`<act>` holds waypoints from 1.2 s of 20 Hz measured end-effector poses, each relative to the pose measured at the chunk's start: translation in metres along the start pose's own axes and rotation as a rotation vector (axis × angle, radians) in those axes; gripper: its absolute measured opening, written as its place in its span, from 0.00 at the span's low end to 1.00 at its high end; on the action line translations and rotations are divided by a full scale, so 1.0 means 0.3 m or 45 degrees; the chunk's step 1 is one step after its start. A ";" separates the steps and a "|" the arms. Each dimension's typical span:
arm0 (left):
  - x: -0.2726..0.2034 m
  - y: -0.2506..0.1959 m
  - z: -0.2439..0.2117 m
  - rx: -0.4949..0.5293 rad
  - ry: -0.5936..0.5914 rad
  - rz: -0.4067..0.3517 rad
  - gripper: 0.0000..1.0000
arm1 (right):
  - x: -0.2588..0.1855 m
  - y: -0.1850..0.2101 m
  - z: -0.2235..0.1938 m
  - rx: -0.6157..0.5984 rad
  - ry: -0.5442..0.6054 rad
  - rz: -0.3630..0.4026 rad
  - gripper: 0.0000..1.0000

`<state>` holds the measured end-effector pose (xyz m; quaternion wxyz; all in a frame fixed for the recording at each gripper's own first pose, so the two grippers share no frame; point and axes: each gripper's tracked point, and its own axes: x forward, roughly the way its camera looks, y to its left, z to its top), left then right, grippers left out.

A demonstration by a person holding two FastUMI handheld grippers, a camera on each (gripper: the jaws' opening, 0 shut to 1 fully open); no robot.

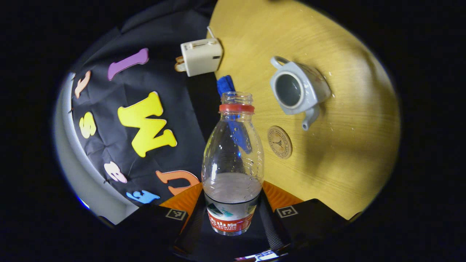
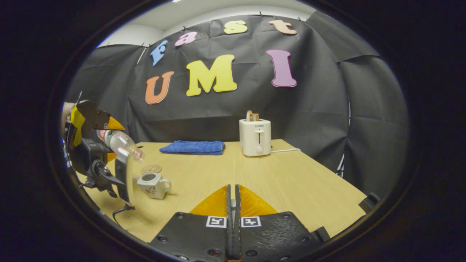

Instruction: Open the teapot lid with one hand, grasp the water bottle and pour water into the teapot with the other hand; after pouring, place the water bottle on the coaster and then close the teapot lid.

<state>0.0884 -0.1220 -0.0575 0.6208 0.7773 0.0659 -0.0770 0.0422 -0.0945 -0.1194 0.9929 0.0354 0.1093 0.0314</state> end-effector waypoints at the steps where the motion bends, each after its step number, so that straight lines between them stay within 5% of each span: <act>1: -0.004 -0.004 0.001 -0.125 -0.023 0.011 0.74 | 0.000 0.005 0.001 -0.018 0.004 -0.002 0.00; 9: 0.018 0.055 -0.012 -1.049 -0.203 0.068 0.74 | -0.027 0.053 0.084 -0.116 -0.046 -0.060 0.00; 14: 0.110 0.038 0.012 -1.617 -0.348 -0.033 0.75 | -0.019 0.054 0.088 -0.125 -0.037 -0.102 0.00; 24: 0.285 0.031 0.021 -2.188 -0.430 -0.147 0.78 | 0.014 0.076 0.070 -0.142 -0.026 -0.096 0.00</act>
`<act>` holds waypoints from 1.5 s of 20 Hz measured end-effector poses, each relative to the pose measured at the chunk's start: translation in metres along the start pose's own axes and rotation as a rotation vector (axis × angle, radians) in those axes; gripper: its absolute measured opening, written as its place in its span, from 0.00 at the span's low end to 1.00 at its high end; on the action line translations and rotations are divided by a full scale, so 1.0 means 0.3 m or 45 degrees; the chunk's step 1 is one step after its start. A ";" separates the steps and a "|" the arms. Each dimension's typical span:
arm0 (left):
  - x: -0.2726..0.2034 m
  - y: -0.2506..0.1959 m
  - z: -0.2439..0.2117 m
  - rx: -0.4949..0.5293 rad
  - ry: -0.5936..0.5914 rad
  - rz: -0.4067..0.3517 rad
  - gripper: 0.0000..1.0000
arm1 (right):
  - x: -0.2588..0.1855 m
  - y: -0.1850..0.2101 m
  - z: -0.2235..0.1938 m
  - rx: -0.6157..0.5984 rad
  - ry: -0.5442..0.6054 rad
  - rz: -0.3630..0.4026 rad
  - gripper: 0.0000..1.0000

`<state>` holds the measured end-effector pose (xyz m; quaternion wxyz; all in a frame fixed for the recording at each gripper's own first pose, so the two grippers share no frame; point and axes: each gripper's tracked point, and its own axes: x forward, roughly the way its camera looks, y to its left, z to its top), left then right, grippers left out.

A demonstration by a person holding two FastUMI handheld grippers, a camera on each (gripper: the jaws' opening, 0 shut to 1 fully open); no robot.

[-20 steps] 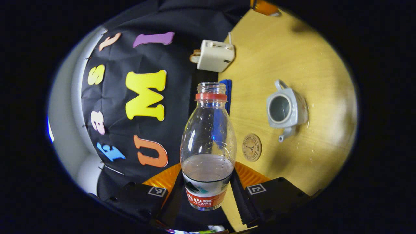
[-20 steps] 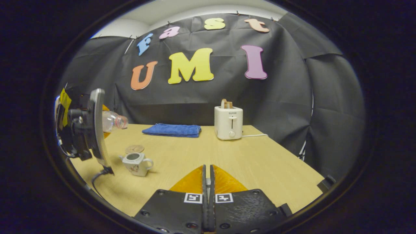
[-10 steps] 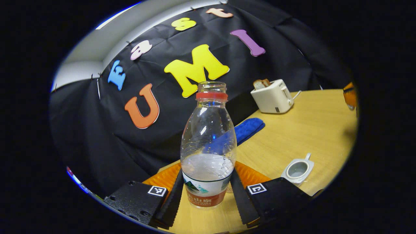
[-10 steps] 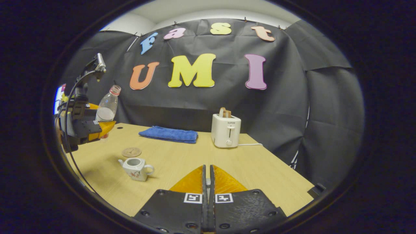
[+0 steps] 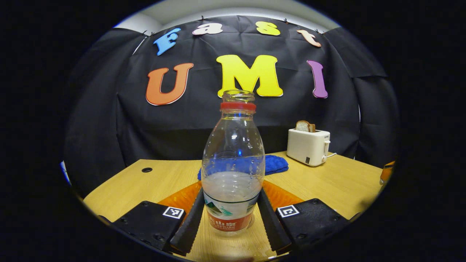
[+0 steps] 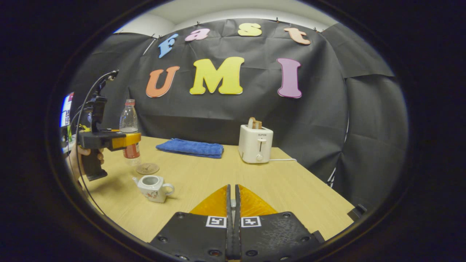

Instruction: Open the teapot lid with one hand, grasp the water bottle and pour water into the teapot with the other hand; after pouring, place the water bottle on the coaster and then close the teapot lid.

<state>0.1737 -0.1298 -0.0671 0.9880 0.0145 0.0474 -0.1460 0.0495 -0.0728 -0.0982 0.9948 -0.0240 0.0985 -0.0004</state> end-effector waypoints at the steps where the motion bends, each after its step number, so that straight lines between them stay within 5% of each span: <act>1: 0.015 0.002 0.009 -0.030 -0.013 -0.005 0.78 | 0.002 -0.001 -0.005 0.002 0.003 0.002 0.00; 8: 0.115 -0.016 -0.085 -0.103 0.049 -0.021 0.80 | 0.031 -0.026 -0.039 0.018 0.027 0.009 0.00; 15: 0.151 -0.021 -0.113 -0.040 0.044 -0.026 0.81 | 0.073 -0.022 -0.076 0.017 0.063 0.021 0.00; 30: 0.089 -0.032 -0.064 -0.081 -0.010 -0.110 0.91 | 0.025 0.000 -0.106 -0.008 0.063 0.050 0.00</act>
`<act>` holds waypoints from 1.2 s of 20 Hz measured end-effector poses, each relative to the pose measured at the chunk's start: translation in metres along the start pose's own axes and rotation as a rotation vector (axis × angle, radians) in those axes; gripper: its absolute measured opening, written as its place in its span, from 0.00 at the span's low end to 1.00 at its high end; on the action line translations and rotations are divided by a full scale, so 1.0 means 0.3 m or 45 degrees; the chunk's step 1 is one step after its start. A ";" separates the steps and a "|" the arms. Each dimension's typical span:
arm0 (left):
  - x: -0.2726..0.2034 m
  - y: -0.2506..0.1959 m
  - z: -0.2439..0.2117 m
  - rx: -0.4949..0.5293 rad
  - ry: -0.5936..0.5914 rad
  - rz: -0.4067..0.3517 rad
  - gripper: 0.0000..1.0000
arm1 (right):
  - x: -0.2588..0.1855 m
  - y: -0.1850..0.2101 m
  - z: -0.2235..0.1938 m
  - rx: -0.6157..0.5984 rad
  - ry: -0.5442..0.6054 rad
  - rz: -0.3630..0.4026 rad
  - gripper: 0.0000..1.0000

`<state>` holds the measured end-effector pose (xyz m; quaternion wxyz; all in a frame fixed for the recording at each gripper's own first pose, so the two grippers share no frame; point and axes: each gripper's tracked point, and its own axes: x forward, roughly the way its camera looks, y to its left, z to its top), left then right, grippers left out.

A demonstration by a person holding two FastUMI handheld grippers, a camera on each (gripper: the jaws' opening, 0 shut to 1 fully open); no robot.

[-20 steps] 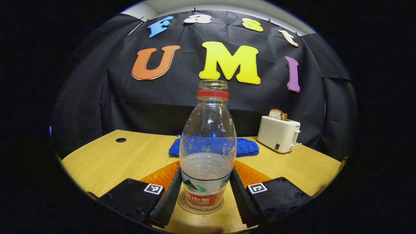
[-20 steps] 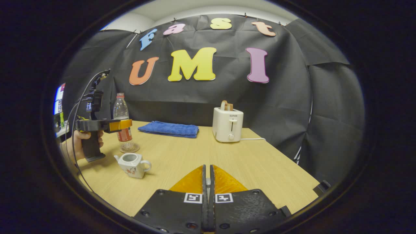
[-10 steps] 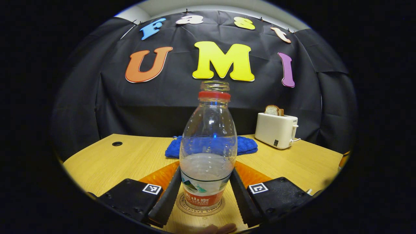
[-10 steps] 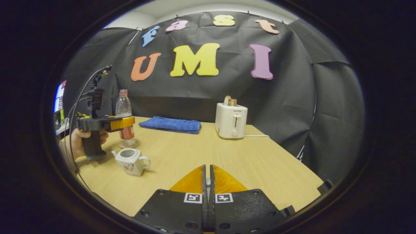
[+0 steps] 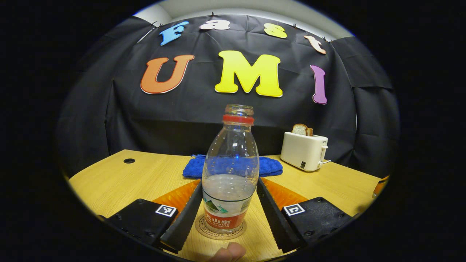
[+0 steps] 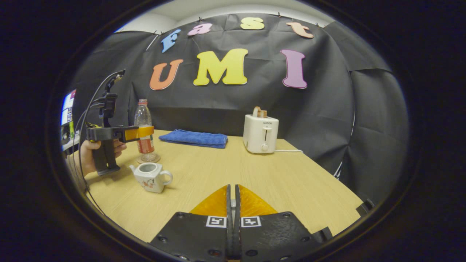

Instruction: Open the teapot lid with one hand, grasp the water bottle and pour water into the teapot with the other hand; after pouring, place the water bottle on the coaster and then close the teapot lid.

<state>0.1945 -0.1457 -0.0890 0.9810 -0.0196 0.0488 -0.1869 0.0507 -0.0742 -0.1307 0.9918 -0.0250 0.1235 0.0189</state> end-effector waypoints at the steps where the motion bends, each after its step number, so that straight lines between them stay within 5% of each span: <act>1: -0.009 -0.002 0.003 0.001 -0.002 -0.003 0.91 | -0.010 -0.001 0.003 -0.001 -0.003 -0.002 0.00; 8: -0.126 0.002 0.032 -0.013 -0.020 -0.050 0.92 | -0.039 0.063 0.057 -0.021 -0.083 0.050 0.00; 24: -0.472 0.159 -0.026 -0.055 0.013 0.220 0.91 | 0.135 0.461 0.183 -0.003 -0.076 0.312 0.00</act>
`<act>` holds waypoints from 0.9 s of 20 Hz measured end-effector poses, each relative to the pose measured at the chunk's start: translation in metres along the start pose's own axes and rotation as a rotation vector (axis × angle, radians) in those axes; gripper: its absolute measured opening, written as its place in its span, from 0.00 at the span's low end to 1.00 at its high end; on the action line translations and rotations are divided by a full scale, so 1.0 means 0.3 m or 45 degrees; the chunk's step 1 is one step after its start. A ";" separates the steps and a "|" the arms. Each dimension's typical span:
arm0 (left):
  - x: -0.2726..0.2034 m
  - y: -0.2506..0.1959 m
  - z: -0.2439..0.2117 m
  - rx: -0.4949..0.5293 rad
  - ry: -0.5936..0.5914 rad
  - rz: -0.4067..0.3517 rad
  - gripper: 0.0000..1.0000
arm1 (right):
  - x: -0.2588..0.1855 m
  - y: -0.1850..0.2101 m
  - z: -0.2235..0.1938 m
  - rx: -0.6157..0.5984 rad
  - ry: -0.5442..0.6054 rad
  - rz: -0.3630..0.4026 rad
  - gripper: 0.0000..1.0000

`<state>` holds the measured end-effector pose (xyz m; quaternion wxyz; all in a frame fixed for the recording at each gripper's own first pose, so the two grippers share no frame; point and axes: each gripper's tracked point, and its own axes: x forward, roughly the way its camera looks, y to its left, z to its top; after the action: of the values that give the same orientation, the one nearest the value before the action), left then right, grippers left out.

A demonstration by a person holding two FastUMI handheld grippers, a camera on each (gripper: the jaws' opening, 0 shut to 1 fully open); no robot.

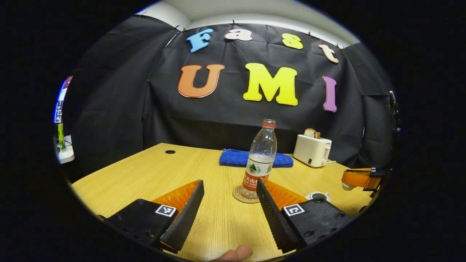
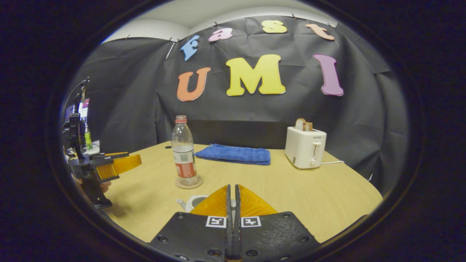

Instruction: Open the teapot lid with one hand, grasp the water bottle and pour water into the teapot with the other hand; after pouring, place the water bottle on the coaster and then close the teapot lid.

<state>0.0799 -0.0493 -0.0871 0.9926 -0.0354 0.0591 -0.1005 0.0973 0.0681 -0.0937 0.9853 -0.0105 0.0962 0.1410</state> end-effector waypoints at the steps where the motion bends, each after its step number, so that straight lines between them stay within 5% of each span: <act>1: -0.011 -0.005 -0.004 -0.004 0.006 -0.002 0.91 | 0.018 0.014 0.002 -0.011 0.004 0.013 0.00; 18: -0.133 0.024 0.040 -0.025 -0.045 0.014 0.91 | 0.144 0.147 -0.067 -0.011 0.076 0.092 0.02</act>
<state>0.0440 -0.0334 -0.0713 0.9936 -0.0465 0.0428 -0.0937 0.1218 0.1214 -0.1215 0.9762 -0.0153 0.1252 0.1764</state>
